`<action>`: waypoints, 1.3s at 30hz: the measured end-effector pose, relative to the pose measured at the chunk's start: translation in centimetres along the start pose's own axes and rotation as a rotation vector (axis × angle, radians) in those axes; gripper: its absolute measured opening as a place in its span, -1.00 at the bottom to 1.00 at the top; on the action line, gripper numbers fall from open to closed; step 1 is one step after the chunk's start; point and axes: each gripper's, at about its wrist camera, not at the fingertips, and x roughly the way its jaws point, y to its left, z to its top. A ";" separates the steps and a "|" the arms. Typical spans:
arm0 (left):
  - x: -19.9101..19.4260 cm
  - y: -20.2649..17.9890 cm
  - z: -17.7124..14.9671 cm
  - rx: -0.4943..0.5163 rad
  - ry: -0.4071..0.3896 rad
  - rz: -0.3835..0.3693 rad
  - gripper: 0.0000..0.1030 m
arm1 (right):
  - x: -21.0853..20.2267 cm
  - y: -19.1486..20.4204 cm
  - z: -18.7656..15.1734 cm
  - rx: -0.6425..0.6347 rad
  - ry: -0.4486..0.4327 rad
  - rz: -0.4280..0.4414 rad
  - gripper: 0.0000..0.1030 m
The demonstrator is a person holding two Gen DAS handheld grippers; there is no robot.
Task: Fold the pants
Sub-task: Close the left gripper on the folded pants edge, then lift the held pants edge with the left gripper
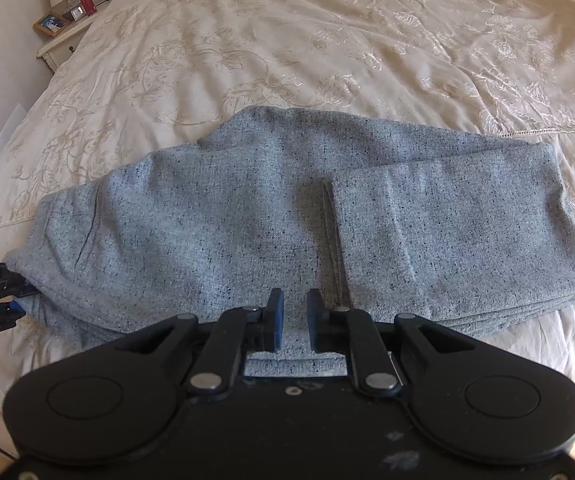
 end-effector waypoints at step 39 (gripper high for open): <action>-6.3 -6.1 0.1 0.325 -0.028 -0.001 0.11 | 5.9 1.5 -2.4 -0.080 0.220 0.011 -0.80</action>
